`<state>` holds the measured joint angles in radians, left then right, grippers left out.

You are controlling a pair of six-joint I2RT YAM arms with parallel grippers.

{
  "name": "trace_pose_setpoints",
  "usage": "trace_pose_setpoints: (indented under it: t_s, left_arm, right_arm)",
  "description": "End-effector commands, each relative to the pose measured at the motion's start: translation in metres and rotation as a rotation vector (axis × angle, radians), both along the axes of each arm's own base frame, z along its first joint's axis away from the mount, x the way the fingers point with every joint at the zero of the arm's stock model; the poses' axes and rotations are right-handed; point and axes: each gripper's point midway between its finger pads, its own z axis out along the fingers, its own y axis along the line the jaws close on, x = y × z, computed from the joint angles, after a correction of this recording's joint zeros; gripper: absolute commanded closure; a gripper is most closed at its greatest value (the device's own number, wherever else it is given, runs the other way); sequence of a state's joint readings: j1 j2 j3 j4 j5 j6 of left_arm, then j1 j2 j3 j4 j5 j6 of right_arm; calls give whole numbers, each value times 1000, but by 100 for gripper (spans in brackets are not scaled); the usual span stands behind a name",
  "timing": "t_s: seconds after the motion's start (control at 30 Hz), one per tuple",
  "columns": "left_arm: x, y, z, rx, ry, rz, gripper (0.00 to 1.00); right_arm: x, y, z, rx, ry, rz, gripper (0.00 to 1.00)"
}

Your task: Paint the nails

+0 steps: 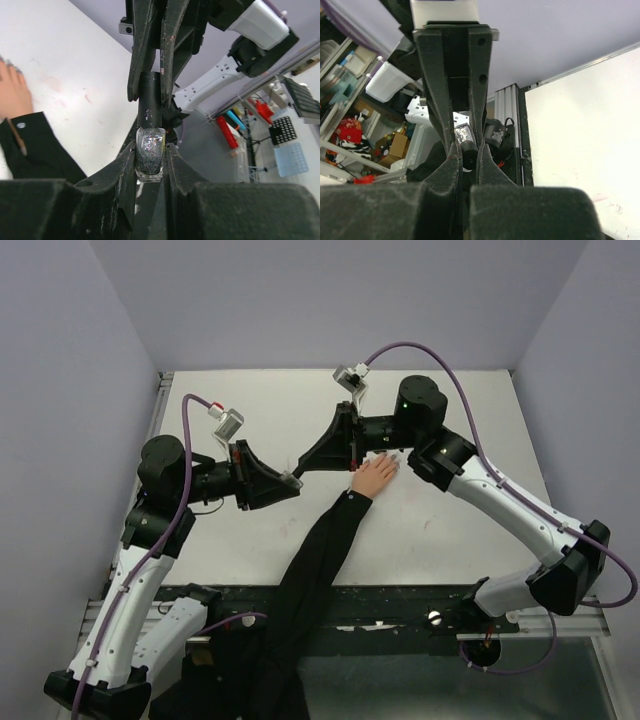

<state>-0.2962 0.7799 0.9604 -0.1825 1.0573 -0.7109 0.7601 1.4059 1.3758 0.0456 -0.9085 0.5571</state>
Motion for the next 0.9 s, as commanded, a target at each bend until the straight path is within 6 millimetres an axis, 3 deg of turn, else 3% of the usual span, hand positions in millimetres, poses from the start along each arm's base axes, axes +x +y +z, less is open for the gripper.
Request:
trace_pose_setpoints:
  t_s: [0.0,0.2,0.5,0.73,0.87]
  left_arm:
    - [25,16,-4,113,-105,202,100]
    - [46,34,-18,278,-201,360,100]
    - [78,54,-35,543,-373,586,100]
    - [94,53,-51,711,-511,628,100]
    - [95,47,-65,748,-538,602,100]
  right_arm:
    - [16,13,-16,-100,116,-97,99]
    - [36,28,-34,-191,272,-181,99]
    - [53,51,-79,-305,483,-274,99]
    - [57,61,-114,-357,584,-313,99]
    - [62,62,-116,-346,571,-336,99]
